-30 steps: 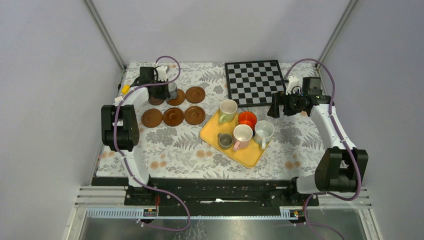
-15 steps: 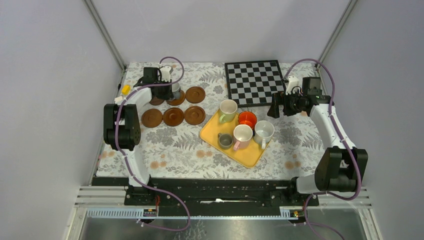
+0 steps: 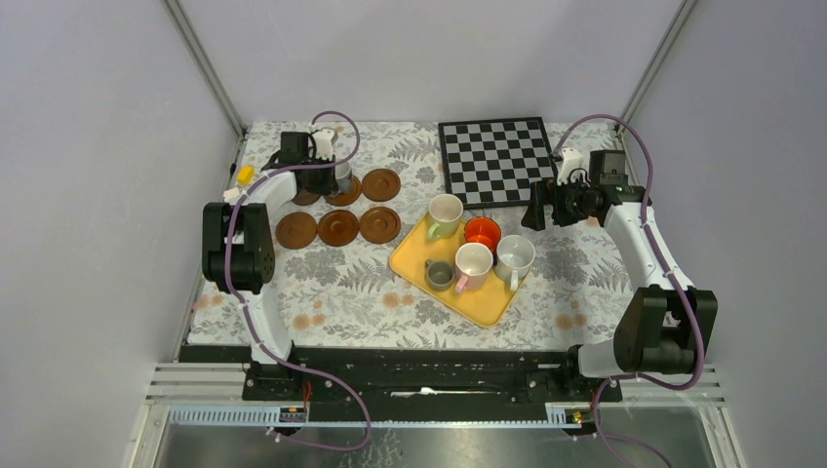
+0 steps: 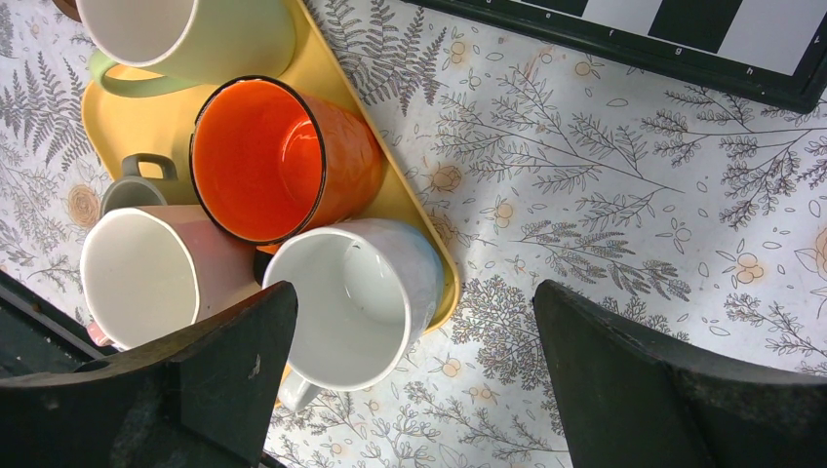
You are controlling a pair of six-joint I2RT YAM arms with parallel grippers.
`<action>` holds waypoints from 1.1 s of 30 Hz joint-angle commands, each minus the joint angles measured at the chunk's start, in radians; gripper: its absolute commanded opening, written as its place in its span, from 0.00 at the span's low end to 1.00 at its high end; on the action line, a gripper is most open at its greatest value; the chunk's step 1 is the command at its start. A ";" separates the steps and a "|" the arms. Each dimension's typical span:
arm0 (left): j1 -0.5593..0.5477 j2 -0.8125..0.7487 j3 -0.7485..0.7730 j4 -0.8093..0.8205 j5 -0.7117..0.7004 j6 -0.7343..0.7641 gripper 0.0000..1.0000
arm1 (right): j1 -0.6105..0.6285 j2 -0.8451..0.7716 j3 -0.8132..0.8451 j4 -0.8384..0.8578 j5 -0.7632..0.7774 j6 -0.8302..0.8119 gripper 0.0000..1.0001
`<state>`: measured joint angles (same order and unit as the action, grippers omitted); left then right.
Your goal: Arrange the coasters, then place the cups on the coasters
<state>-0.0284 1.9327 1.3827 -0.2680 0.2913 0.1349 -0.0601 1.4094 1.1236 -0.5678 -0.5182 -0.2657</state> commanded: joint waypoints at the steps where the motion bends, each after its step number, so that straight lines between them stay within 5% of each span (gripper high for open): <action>1: 0.001 -0.050 -0.003 0.061 -0.029 0.014 0.00 | -0.005 0.004 0.005 -0.010 -0.026 -0.012 0.98; 18: 0.002 -0.067 -0.014 0.034 -0.030 0.012 0.01 | -0.004 0.000 0.007 -0.011 -0.027 -0.012 0.98; 33: 0.019 -0.071 0.010 0.018 -0.019 -0.018 0.55 | -0.004 0.003 0.005 -0.011 -0.024 -0.014 0.98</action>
<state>-0.0139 1.9106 1.3571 -0.2699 0.2649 0.1223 -0.0601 1.4094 1.1236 -0.5709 -0.5182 -0.2661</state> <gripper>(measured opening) 0.503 0.985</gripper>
